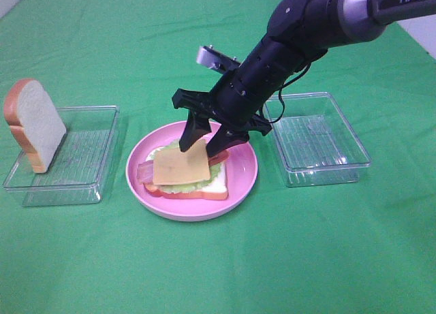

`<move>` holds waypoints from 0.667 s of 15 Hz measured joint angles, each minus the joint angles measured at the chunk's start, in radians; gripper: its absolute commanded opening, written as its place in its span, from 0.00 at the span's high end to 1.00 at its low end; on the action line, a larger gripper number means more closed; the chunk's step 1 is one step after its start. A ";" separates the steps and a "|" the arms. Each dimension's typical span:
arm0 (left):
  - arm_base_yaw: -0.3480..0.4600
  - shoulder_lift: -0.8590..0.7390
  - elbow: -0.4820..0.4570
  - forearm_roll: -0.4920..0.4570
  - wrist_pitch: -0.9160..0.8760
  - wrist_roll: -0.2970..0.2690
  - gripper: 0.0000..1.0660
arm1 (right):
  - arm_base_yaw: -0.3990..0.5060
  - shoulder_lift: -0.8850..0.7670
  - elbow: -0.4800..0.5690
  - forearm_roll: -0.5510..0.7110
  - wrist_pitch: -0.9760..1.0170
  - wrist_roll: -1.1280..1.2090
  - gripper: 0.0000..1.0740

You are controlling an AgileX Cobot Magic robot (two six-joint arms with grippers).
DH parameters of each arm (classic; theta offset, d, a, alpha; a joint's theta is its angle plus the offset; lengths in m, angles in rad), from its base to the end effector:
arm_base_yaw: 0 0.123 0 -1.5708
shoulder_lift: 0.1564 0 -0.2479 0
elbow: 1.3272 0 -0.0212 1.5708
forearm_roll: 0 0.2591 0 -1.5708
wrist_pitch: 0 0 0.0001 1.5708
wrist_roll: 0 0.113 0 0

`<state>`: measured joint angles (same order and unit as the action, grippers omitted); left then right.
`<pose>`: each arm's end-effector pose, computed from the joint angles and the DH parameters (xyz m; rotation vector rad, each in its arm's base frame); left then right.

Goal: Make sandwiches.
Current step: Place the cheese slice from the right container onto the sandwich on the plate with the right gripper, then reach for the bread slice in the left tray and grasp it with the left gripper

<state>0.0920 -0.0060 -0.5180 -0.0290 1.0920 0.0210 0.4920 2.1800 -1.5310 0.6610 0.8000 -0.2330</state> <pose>0.0551 0.0022 0.2739 -0.0705 2.0502 0.0356 0.3597 0.2493 0.0855 -0.4408 2.8693 0.8019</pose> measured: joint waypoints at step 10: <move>0.000 0.000 0.000 0.000 0.000 0.000 0.08 | -0.059 -0.297 0.000 -0.535 0.132 0.297 0.12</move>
<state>0.0920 -0.0060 -0.5180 -0.0290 1.0920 0.0210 0.4330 1.8830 -1.5310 0.1260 0.9320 0.0640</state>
